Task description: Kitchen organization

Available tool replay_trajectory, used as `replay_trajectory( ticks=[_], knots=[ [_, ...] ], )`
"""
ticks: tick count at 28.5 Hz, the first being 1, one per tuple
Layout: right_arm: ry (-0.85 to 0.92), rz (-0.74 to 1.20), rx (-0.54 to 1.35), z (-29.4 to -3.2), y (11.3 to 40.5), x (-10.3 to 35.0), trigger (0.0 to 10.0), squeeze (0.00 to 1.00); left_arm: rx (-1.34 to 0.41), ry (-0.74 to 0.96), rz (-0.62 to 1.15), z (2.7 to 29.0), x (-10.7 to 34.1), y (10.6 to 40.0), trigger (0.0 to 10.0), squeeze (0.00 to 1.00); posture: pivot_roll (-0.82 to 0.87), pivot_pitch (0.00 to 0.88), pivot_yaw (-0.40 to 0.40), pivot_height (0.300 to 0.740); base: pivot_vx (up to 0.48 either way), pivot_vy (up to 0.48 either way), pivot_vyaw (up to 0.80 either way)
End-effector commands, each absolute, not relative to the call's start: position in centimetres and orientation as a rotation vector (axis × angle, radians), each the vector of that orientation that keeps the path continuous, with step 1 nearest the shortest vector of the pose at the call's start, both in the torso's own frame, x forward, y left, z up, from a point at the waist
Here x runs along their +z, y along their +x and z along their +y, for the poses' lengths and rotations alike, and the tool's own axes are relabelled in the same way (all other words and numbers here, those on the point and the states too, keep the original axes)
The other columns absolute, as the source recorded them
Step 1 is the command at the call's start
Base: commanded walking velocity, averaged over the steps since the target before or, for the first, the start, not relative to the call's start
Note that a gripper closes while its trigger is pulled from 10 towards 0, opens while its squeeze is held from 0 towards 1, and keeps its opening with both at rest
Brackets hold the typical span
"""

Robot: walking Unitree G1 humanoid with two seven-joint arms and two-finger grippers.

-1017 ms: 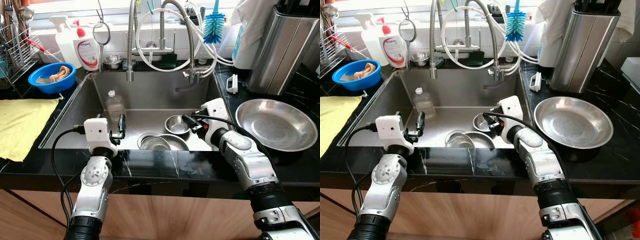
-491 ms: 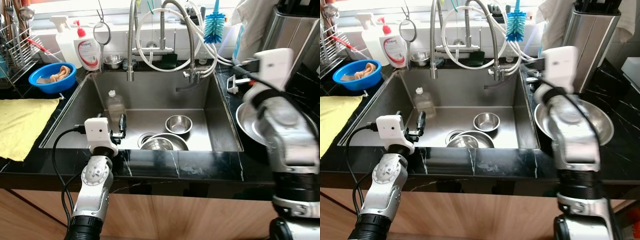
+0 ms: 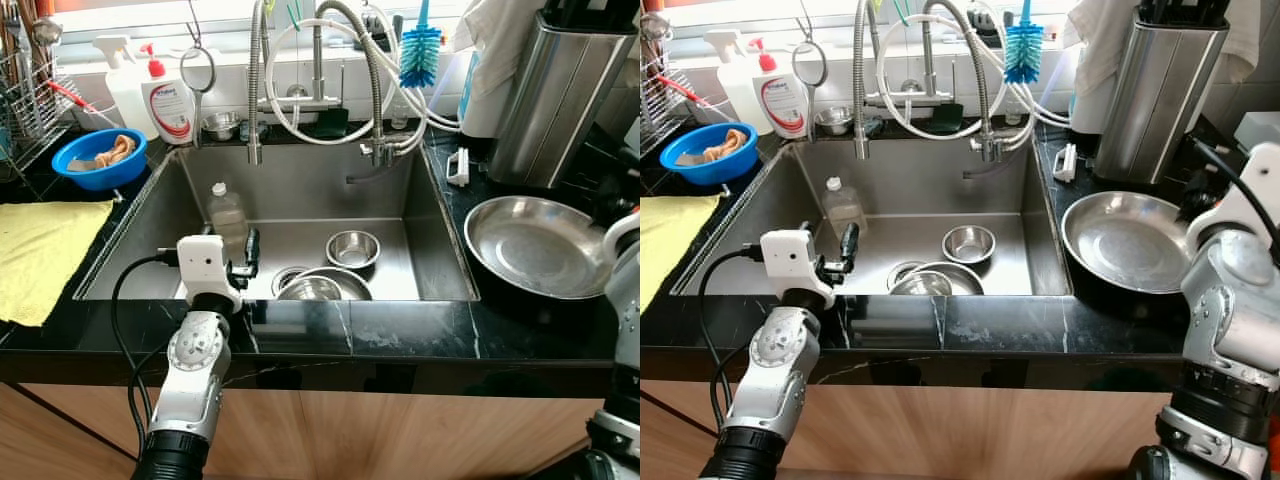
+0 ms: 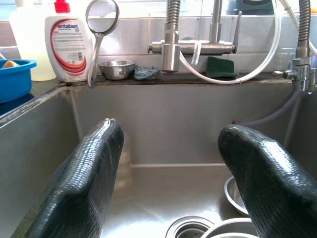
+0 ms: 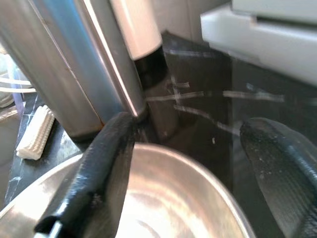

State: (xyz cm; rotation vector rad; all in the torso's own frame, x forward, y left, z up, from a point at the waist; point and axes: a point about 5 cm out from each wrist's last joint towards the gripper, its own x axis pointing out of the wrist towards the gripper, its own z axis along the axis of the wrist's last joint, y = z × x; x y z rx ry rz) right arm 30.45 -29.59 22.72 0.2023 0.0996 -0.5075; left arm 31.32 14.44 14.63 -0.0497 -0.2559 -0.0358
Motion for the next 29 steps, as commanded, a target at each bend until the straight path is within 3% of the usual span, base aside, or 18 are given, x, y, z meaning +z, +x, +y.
replay_trajectory(
  ticks=[1,14,15,18,21,29],
  knots=[
    [0.254,0.092,-0.499,-29.4,30.3,23.3,10.0,1.0,-0.042,-0.043,-0.266,14.5,14.9,31.4,10.0,0.0,-0.15,0.0,0.061,0.74,0.0,0.0,0.0],
    [0.266,0.092,-0.515,-30.5,28.9,24.9,10.0,1.0,-0.053,-0.042,-0.27,14.4,15.0,31.5,10.0,0.0,-0.17,0.0,0.066,0.74,0.0,0.0,0.0],
    [0.258,0.091,-0.483,-30.3,29.0,25.2,10.0,0.0,-0.053,-0.042,-0.27,14.4,15.0,31.5,10.0,0.0,-0.17,0.0,0.066,0.74,0.0,0.0,0.0],
    [0.185,0.089,-0.357,-29.5,29.2,26.0,10.0,0.0,-0.056,-0.043,-0.27,14.3,15.0,31.6,10.0,0.0,-0.17,0.0,0.068,0.74,0.0,0.0,0.0],
    [0.011,0.123,-0.1,-27.4,29.5,26.2,10.0,0.0,-0.06,-0.045,-0.266,14.2,14.9,31.7,10.0,0.0,-0.18,0.0,0.07,0.74,0.0,0.0,0.0],
    [-0.289,0.184,0.241,-23.5,29.2,25.7,10.0,0.0,-0.056,-0.044,-0.268,14.2,15.0,31.8,10.0,0.0,-0.17,0.0,0.069,0.74,0.0,0.0,0.0]
  ],
)
